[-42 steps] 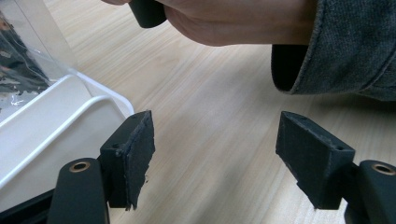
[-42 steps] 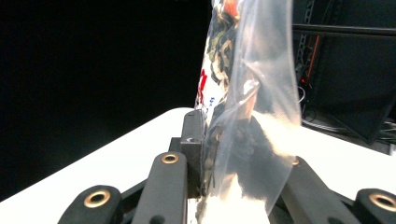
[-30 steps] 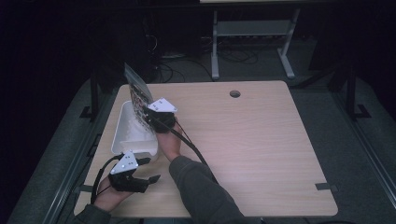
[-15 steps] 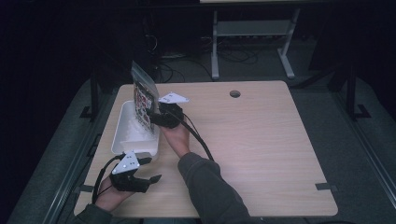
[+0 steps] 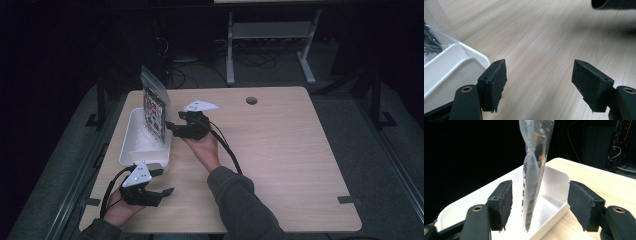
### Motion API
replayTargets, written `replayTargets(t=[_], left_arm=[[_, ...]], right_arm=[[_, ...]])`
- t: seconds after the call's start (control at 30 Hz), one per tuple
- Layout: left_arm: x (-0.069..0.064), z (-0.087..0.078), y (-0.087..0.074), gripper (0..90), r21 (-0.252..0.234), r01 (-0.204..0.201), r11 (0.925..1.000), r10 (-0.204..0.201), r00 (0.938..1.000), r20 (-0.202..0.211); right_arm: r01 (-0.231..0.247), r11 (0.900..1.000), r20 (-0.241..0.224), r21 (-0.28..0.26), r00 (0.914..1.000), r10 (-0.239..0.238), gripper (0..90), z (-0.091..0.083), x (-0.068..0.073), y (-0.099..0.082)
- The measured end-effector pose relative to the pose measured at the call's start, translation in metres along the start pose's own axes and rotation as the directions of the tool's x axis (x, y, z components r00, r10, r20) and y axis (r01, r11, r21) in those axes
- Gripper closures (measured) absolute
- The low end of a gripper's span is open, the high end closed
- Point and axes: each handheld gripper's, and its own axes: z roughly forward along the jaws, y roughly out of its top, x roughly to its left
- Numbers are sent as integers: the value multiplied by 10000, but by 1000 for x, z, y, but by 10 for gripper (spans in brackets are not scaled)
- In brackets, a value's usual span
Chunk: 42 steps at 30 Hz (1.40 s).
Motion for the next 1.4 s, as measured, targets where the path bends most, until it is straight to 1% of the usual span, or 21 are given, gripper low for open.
replayTargets(t=[0.07, 0.23, 0.33, 0.4, 0.43, 0.47, 0.6, 0.67, 0.77, 0.83, 0.93, 0.97, 1.27, 1.4], left_arm=[[0, 1, 0, 273, 51, -29, 10000, 29, 10000, 13], [0, 1, 0, 272, 30, -8, 10000, 8, 10000, 46], [-1, 1, 1, 271, -21, 74, 10000, -74, 9999, 141], [-2, 1, 1, 271, -10, 19, 10000, -19, 9999, 129], [-2, 1, 1, 271, -10, 19, 10000, -19, 9999, 129], [-3, 2, 1, 271, 39, -12, 10000, 11, 9999, 151], [-3, 3, 1, 271, 73, 12, 10000, -14, 9998, 199], [-4, 5, 1, 272, 148, -28, 9999, 24, 9996, 280], [-5, 5, 1, 274, 200, -46, 9998, 40, 9995, 301], [-5, 5, 1, 274, 176, -34, 9998, 29, 9996, 291], [-4, 5, 1, 274, 176, -55, 9998, 50, 9996, 265], [-4, 5, 1, 274, 173, -29, 9998, 25, 9997, 254], [-3, 6, 1, 275, 220, 33, 9998, -39, 9996, 281], [-4, 7, 1, 275, 255, -15, 9997, 7, 9995, 326]], right_arm=[[-9, 10000, -47, 9, 10000, 9, 354, -7, -3, -1], [-31, 9998, -190, 211, 9998, 35, 328, -23, -10, -4], [-24, 9997, -206, 233, 9998, 29, 318, -33, -13, -5], [-37, 9996, -248, 278, 9997, 43, 305, -39, -15, -6], [-37, 9996, -248, 278, 9997, 43, 305, -39, -15, -6], [10, 9995, -225, 322, 9997, -2, 292, -45, -16, -8], [23, 9989, -240, 461, 9997, -12, 286, -58, -21, -12], [-47, 9986, -292, 536, 9996, 63, 283, -64, -23, -15], [-38, 9982, -164, 597, 9999, 48, 278, -72, -25, -18], [57, 9978, -150, 658, 9999, -47, 278, -78, -27, -20], [-18, 9973, -165, 730, 9999, 30, 278, -88, -32, -24], [-27, 9973, -103, 732, 9999, 34, 279, -91, -33, -25], [-193, 9983, 204, 545, 9996, 183, 288, -127, -49, -32], [-299, 9987, 333, 413, 9990, 286, 284, -141, -54, -37]])
